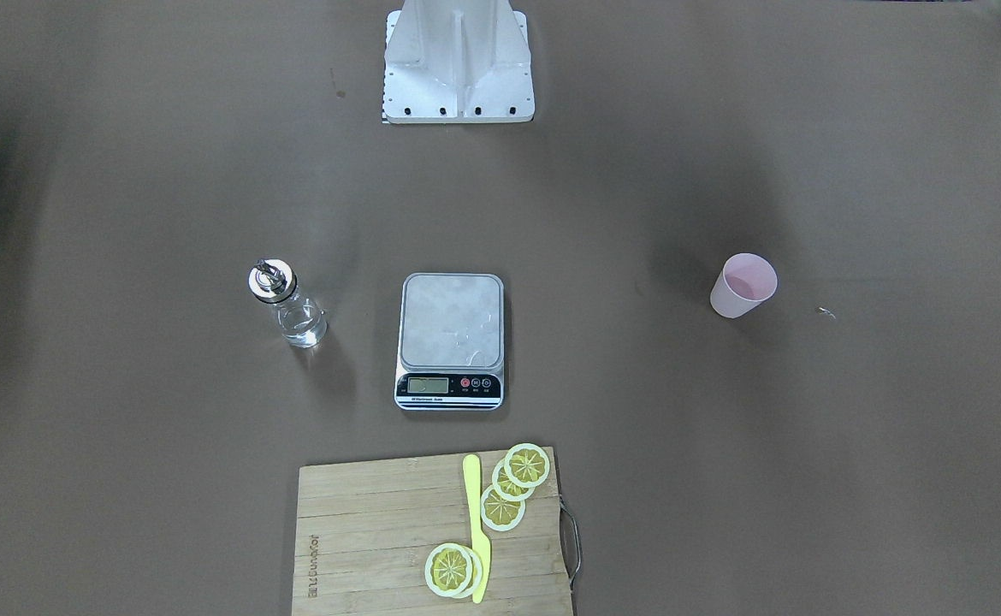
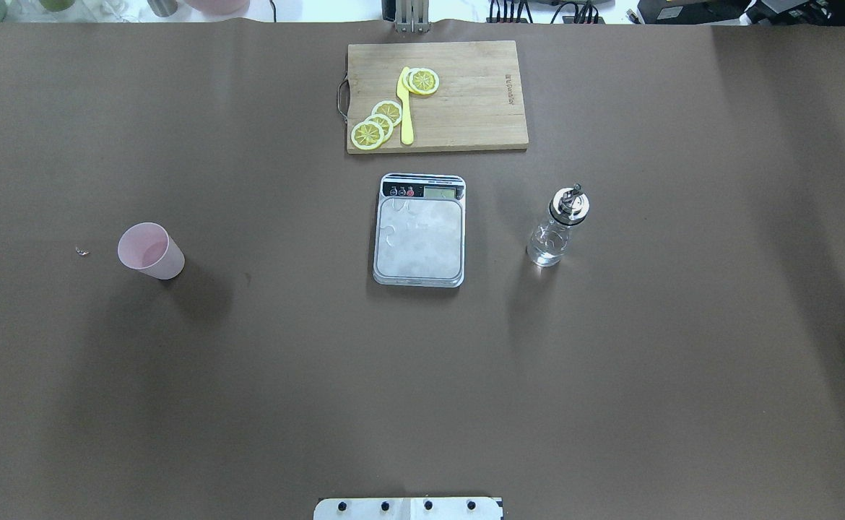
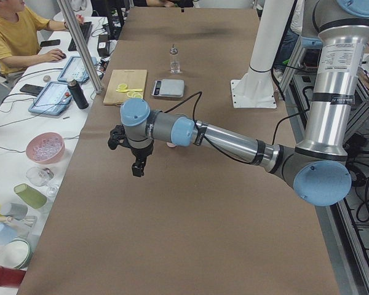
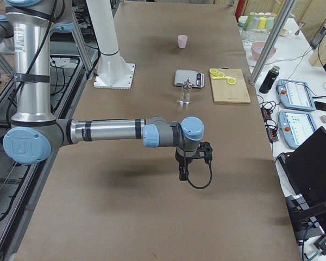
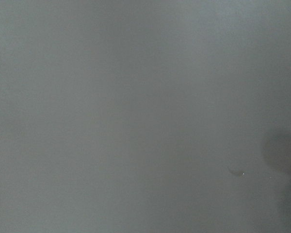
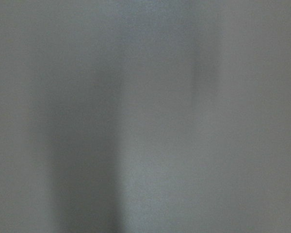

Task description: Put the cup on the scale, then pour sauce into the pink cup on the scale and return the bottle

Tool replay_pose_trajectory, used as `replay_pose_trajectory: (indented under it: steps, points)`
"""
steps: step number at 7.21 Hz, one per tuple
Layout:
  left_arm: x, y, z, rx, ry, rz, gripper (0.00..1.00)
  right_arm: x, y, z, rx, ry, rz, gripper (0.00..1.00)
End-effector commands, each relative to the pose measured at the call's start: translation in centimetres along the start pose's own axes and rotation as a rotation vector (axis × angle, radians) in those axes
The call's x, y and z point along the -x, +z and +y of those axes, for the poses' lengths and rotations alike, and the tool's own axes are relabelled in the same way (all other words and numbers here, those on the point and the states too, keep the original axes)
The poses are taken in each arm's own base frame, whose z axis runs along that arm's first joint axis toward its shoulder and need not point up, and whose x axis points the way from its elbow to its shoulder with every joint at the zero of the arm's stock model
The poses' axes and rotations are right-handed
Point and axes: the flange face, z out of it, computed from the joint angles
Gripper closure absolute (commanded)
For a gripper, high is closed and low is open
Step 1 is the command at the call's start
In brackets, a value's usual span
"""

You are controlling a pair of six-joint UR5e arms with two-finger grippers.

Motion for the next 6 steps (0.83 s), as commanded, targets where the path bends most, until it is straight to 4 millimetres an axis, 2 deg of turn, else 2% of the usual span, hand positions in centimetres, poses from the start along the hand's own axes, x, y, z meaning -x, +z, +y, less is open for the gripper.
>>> replay_pose_trajectory:
  steps: [1, 3, 5, 6]
  points:
    - [-9.0, 1.9, -3.1, 0.017, -0.024, 0.036, 0.01, 0.2, -0.4, -0.5, -0.01, -0.008, 0.018, 0.0]
    - [-15.4, 2.9, -5.6, 0.029, -0.06, 0.062, 0.03, 0.2, -0.4, -0.5, -0.011, -0.008, 0.018, 0.0]
    - [-19.2, 6.8, -4.9, 0.101, -0.092, 0.069, 0.03, 0.2, -0.4, -0.4, -0.01, -0.008, 0.017, 0.0]
    - [-20.0, 8.1, -4.5, 0.119, -0.103, 0.058, 0.03, 0.2, -0.4, -0.5, -0.011, -0.008, 0.017, 0.0]
